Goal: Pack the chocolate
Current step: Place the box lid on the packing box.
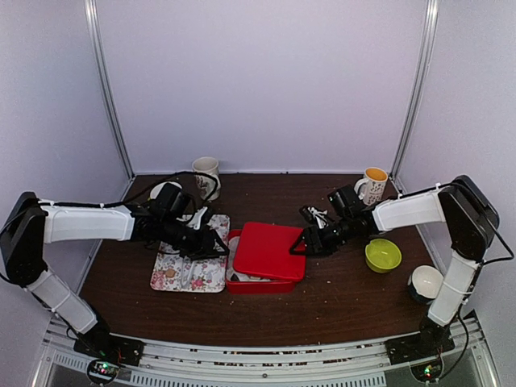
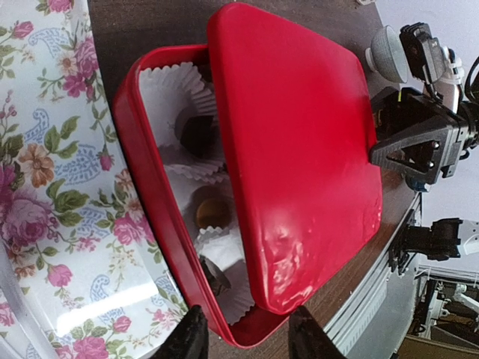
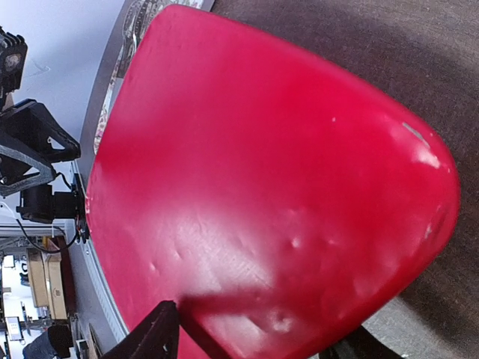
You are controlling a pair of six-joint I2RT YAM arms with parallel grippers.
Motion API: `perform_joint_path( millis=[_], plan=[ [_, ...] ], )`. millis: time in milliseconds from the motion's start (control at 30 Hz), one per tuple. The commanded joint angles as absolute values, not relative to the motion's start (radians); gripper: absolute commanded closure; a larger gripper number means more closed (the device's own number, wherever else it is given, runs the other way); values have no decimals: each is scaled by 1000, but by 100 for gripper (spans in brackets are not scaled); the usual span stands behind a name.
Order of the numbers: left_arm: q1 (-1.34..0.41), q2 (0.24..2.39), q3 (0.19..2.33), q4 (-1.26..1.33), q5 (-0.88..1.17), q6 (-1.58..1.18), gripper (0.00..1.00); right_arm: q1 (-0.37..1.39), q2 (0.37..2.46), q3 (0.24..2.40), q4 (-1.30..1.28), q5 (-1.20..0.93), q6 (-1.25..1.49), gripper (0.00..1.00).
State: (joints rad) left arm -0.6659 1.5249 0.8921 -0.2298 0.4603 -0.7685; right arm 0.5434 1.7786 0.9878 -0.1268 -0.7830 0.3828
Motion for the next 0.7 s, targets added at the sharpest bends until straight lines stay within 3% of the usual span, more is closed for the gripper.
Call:
perform_joint_path(
  millis=[0, 533, 600, 667],
  plan=[
    [-669, 1511, 892, -208, 437, -774, 60, 547, 1767, 1022, -133, -783, 341, 35],
    [-669, 1513, 856, -138, 419, -821, 60, 624, 1818, 1173, -309, -754, 184, 22],
    [-669, 1516, 856, -138, 415, -820, 60, 623, 1816, 1177, -330, -724, 174, 16],
    [-669, 1519, 857, -135, 413, -820, 59, 623, 1816, 1182, -352, -684, 167, 2]
  ],
)
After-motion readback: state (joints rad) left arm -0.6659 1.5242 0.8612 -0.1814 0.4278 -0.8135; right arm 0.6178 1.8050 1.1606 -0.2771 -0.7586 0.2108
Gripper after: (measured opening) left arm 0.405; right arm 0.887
